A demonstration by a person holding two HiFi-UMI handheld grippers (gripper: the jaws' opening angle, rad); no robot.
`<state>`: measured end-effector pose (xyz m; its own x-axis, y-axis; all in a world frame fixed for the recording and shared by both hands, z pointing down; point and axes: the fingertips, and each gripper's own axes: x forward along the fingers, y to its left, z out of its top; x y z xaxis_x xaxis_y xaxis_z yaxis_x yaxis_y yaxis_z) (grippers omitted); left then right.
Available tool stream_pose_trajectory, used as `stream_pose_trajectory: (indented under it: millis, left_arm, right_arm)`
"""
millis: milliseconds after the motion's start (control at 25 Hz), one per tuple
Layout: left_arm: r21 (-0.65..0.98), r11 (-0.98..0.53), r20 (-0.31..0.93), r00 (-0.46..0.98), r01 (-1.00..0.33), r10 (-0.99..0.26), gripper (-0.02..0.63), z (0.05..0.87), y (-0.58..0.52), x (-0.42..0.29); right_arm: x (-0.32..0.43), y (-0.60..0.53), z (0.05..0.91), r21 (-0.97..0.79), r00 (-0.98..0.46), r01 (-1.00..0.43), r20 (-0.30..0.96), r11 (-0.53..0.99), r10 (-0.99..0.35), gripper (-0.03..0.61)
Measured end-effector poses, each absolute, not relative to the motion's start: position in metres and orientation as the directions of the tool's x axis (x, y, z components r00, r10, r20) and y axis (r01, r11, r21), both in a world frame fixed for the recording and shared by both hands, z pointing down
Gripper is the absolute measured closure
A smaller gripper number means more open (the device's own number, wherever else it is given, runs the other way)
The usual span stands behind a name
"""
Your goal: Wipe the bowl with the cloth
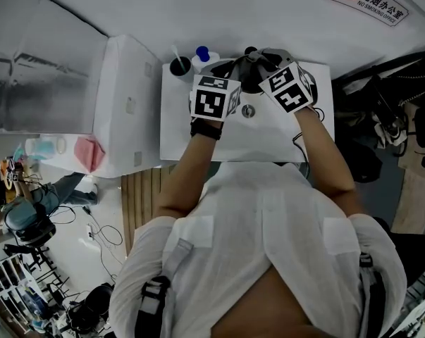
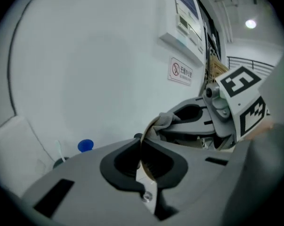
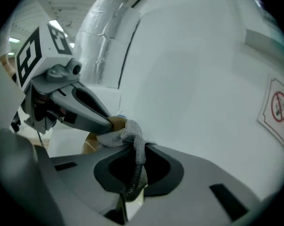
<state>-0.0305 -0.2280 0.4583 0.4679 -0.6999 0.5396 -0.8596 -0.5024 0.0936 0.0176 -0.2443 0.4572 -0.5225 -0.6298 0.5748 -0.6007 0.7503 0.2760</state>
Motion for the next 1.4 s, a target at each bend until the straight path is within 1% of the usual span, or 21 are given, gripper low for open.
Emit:
stream_pose_trajectory:
  millis: [200,280,320,440,520,840,1000,1080,1160,1240,1400]
  left_arm:
    - [0.373,-0.362,0.444,0.507,-0.854,-0.739,0.591,0.461,-0.226,-0.039]
    - [0.445,-0.310,0.419,0.502,-0.840,-0.757,0.585,0.464,-0.225,-0.042]
    - [0.455,-0.295,0.413,0.493,-0.840,-0.766,0.583,0.464,-0.224,-0.042]
    - [0.449,-0.275,0.405,0.468,-0.850,-0.786,0.582,0.465,-0.222,-0.043]
    - [0.436,-0.277,0.413,0.464,-0.856,-0.784,0.581,0.468,-0.221,-0.043]
    - [0.344,-0.281,0.495,0.427,-0.896,-0.757,0.592,0.495,-0.213,-0.050]
    - [0.310,-0.277,0.503,0.404,-0.910,-0.764,0.592,0.497,-0.210,-0.055]
    - [0.302,-0.275,0.502,0.398,-0.913,-0.768,0.592,0.496,-0.208,-0.060]
    - [0.302,-0.264,0.501,0.388,-0.916,-0.774,0.592,0.494,-0.205,-0.067]
    - [0.299,-0.245,0.503,0.371,-0.922,-0.780,0.592,0.492,-0.202,-0.076]
    - [0.271,-0.202,0.535,0.322,-0.941,-0.781,0.592,0.504,-0.198,-0.097]
  right_arm:
    - [0.028,-0.247,0.460,0.047,-0.558,-0.750,0.490,0.660,-0.670,0.532]
    - [0.032,-0.244,0.464,-0.044,-0.560,-0.786,0.473,0.617,-0.680,0.532]
    - [0.033,-0.242,0.467,-0.083,-0.559,-0.799,0.467,0.595,-0.685,0.532]
    - [0.036,-0.237,0.476,-0.194,-0.560,-0.820,0.461,0.538,-0.688,0.532]
    - [0.036,-0.235,0.480,-0.227,-0.567,-0.819,0.463,0.527,-0.681,0.532]
    - [0.035,-0.226,0.483,-0.244,-0.627,-0.773,0.436,0.585,-0.646,0.514]
    - [0.030,-0.221,0.481,-0.257,-0.651,-0.754,0.417,0.605,-0.634,0.506]
    - [0.028,-0.217,0.475,-0.281,-0.683,-0.727,0.387,0.627,-0.619,0.506]
    - [0.026,-0.212,0.465,-0.308,-0.717,-0.696,0.349,0.649,-0.604,0.509]
    - [0.025,-0.209,0.455,-0.311,-0.731,-0.682,0.325,0.662,-0.600,0.526]
    - [0.033,-0.211,0.452,-0.265,-0.710,-0.702,0.325,0.661,-0.624,0.535]
